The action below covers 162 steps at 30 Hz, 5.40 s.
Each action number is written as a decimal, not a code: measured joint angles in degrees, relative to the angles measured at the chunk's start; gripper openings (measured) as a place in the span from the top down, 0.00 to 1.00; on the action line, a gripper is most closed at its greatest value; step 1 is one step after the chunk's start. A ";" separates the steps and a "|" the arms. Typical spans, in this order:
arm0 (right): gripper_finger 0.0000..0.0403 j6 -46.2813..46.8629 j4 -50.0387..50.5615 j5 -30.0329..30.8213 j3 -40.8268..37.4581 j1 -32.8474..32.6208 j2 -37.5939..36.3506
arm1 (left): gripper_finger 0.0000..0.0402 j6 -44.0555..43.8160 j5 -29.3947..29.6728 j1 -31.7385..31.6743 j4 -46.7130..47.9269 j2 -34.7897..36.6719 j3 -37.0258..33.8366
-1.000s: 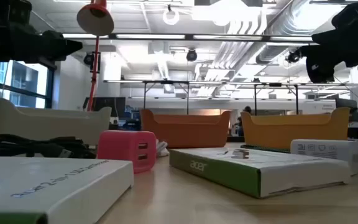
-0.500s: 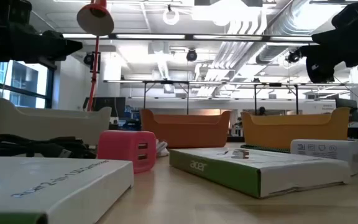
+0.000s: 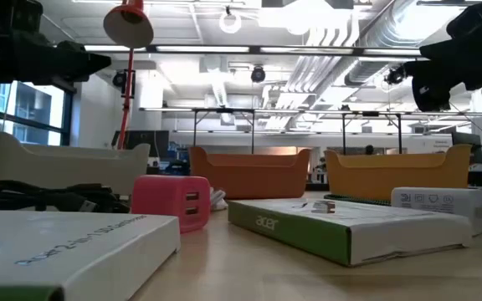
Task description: Pick and place items into bin
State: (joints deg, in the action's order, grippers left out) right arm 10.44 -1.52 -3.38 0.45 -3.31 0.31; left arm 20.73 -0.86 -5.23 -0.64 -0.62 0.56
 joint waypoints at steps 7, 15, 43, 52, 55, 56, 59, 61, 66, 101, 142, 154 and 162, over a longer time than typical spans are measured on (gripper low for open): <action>0.65 0.00 0.00 0.00 0.00 0.00 0.00 | 0.38 0.01 0.00 0.00 0.00 0.01 0.02; 0.65 0.00 -0.01 -0.01 0.00 -0.01 0.00 | 0.38 0.02 0.00 0.00 0.00 0.00 0.02; 0.65 13.70 -1.09 -0.11 0.00 -0.02 -0.01 | 0.38 -24.62 2.84 0.00 -9.44 0.00 0.02; 0.65 33.00 -9.31 5.26 0.00 0.00 0.01 | 0.38 -25.62 3.01 0.00 -20.82 0.04 0.02; 0.65 34.14 -12.31 9.22 0.00 0.00 0.01 | 0.38 -25.55 3.02 0.00 -20.74 0.02 0.02; 0.65 35.54 -13.02 10.52 0.00 0.00 0.01 | 0.38 -25.55 3.02 0.00 -20.69 0.02 0.02; 0.65 39.68 -13.35 14.08 0.00 0.00 0.01 | 0.38 -25.55 3.02 0.00 -20.31 0.02 0.02; 0.65 41.74 -13.25 15.67 0.00 0.00 0.11 | 0.38 -25.70 2.64 0.00 -20.35 0.02 0.02; 0.65 39.21 -13.31 18.94 0.00 0.04 0.12 | 0.38 -27.11 -0.46 0.00 -20.27 0.02 0.02; 0.65 31.50 -29.08 18.06 3.06 0.03 12.66 | 0.38 -43.64 -7.04 5.54 -26.04 -17.56 3.13; 0.65 4.47 -15.58 13.98 32.52 -0.01 43.46 | 0.38 -37.80 2.03 25.22 25.34 -77.59 41.09; 0.65 4.65 -12.63 13.92 32.52 0.00 43.46 | 0.38 -46.45 11.39 29.70 24.20 -83.13 41.07; 0.65 6.11 -11.79 13.91 32.52 -0.02 43.46 | 0.38 -46.72 11.75 29.64 20.19 -88.79 41.07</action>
State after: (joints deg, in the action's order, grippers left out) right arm 16.54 -13.31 10.52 32.97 -3.33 43.77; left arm -25.99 10.89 24.40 19.54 -89.42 41.63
